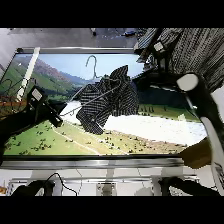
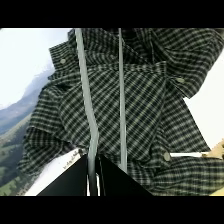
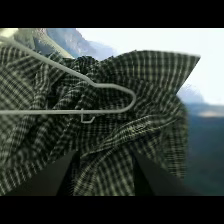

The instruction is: Fold the clothes and pants, and hang the long-sleeved shirts on hangers.

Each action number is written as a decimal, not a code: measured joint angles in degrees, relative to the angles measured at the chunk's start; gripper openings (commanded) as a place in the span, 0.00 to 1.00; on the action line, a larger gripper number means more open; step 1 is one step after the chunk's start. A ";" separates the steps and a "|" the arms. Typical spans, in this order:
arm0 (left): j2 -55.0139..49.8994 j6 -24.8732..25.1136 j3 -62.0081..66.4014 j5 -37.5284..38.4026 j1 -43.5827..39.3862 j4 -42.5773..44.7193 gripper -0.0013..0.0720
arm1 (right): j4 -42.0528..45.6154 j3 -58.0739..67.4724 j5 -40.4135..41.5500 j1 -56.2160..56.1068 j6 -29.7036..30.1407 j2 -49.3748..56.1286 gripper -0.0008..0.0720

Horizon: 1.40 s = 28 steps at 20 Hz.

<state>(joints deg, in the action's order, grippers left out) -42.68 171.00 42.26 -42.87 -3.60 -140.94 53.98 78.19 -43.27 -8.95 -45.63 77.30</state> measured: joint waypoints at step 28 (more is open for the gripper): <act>-5.79 0.00 -0.13 3.30 -7.80 0.94 0.09 | -17.49 1.03 22.27 -1.03 -24.70 22.64 0.05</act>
<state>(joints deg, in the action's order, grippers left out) -48.47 171.00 42.13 -39.57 -11.40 -140.00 36.49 79.22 -20.99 -9.98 -70.32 99.94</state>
